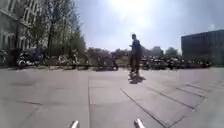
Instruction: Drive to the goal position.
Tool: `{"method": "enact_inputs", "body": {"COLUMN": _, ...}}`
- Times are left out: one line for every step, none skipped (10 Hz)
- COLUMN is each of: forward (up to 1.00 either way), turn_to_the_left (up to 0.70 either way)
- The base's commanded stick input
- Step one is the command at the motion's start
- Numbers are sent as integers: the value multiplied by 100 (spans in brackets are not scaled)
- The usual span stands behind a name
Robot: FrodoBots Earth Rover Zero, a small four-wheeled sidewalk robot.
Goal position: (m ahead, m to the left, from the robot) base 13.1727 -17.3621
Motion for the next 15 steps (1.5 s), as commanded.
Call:
{"method": "enact_inputs", "body": {"forward": 0, "turn_to_the_left": -85}}
{"method": "enact_inputs", "body": {"forward": 0, "turn_to_the_left": -82}}
{"method": "enact_inputs", "body": {"forward": 0, "turn_to_the_left": -73}}
{"method": "enact_inputs", "body": {"forward": 0, "turn_to_the_left": -44}}
{"method": "enact_inputs", "body": {"forward": 0, "turn_to_the_left": -24}}
{"method": "enact_inputs", "body": {"forward": 0, "turn_to_the_left": -41}}
{"method": "enact_inputs", "body": {"forward": 0, "turn_to_the_left": -71}}
{"method": "enact_inputs", "body": {"forward": 0, "turn_to_the_left": -71}}
{"method": "enact_inputs", "body": {"forward": 0, "turn_to_the_left": 0}}
{"method": "enact_inputs", "body": {"forward": 0, "turn_to_the_left": 0}}
{"method": "enact_inputs", "body": {"forward": 0, "turn_to_the_left": 0}}
{"method": "enact_inputs", "body": {"forward": 0, "turn_to_the_left": 0}}
{"method": "enact_inputs", "body": {"forward": 0, "turn_to_the_left": 0}}
{"method": "enact_inputs", "body": {"forward": 0, "turn_to_the_left": 75}}
{"method": "enact_inputs", "body": {"forward": 0, "turn_to_the_left": 85}}
